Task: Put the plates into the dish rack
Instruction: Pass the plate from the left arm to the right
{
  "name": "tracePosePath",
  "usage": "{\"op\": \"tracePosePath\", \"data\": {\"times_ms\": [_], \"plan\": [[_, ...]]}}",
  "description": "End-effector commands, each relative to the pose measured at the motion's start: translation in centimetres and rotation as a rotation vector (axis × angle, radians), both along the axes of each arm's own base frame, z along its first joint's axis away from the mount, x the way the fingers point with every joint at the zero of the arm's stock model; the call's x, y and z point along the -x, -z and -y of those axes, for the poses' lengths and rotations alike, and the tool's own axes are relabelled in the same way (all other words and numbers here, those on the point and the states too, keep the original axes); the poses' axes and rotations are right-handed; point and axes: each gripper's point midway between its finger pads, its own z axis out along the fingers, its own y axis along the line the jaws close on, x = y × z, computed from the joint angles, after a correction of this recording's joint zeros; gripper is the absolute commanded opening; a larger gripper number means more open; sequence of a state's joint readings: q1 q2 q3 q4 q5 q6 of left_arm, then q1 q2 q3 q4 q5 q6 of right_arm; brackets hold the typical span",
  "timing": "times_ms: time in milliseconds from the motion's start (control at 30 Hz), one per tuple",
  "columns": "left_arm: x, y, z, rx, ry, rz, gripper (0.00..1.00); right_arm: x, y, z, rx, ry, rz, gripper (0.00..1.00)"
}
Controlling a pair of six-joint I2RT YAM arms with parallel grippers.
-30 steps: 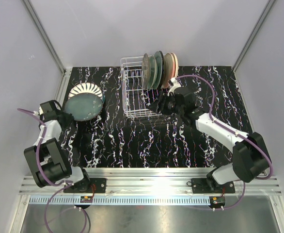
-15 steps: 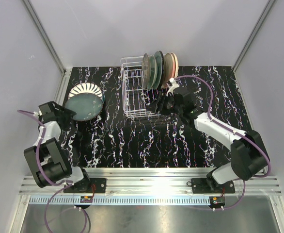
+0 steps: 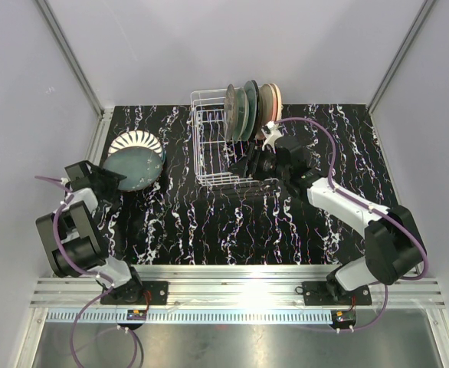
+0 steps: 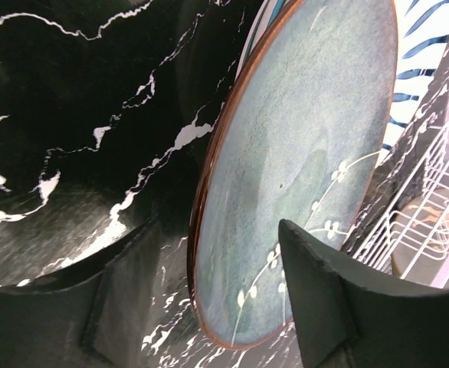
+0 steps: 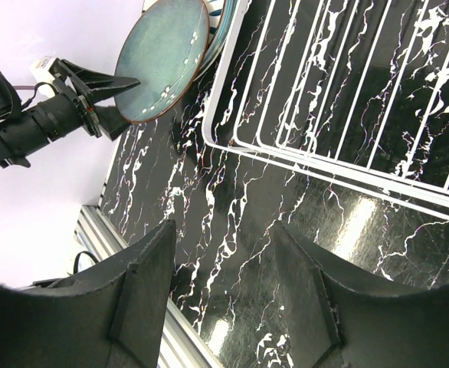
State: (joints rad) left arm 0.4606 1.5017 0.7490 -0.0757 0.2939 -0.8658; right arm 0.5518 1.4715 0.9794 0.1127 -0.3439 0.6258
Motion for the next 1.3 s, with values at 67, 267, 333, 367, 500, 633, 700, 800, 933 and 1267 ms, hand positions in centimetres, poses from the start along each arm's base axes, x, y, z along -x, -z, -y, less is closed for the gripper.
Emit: {"op": "tracePosePath", "data": {"times_ms": [67, 267, 333, 367, 500, 633, 700, 800, 933, 1267], "plan": [[-1.7, -1.0, -0.2, 0.023, -0.003, 0.096, 0.49, -0.6, -1.5, -0.5, -0.033, -0.018, 0.051, 0.61], [-1.9, -1.1, -0.2, 0.029, -0.004, 0.103, 0.27, -0.6, -1.3, -0.5, -0.029, -0.014, 0.042, 0.61], [-1.8, -1.6, -0.1, 0.025, -0.006, 0.115, 0.21, -0.6, -1.5, -0.5, -0.032, -0.012, 0.044, 0.61], [-1.6, -1.6, -0.1, 0.023, -0.01, 0.114, 0.16, -0.6, -1.6, -0.5, -0.033, -0.011, 0.043, 0.61], [-1.3, -3.5, -0.1, 0.001, -0.027, 0.164, 0.08, -0.6, -2.0, -0.5, -0.034, -0.013, 0.044, 0.61], [-1.8, -7.0, -0.2, -0.024, -0.026, 0.265, 0.0, -0.6, -2.6, -0.4, -0.035, -0.012, 0.051, 0.61], [-2.0, -8.7, -0.2, -0.035, -0.02, 0.302, 0.0, -0.5, -2.8, -0.5, -0.035, -0.014, 0.052, 0.61], [-2.5, -11.2, 0.1, -0.045, 0.007, 0.36, 0.0, -0.6, -3.1, -0.4, -0.028, -0.016, 0.05, 0.61], [-2.7, -14.3, 0.6, -0.063, 0.037, 0.443, 0.0, -0.8, -3.7, -0.4, -0.025, -0.013, 0.056, 0.61], [-2.7, -22.3, 6.4, -0.066, 0.293, 0.707, 0.0, -1.2, -5.4, -1.3, -0.035, -0.045, 0.066, 0.61]]}}
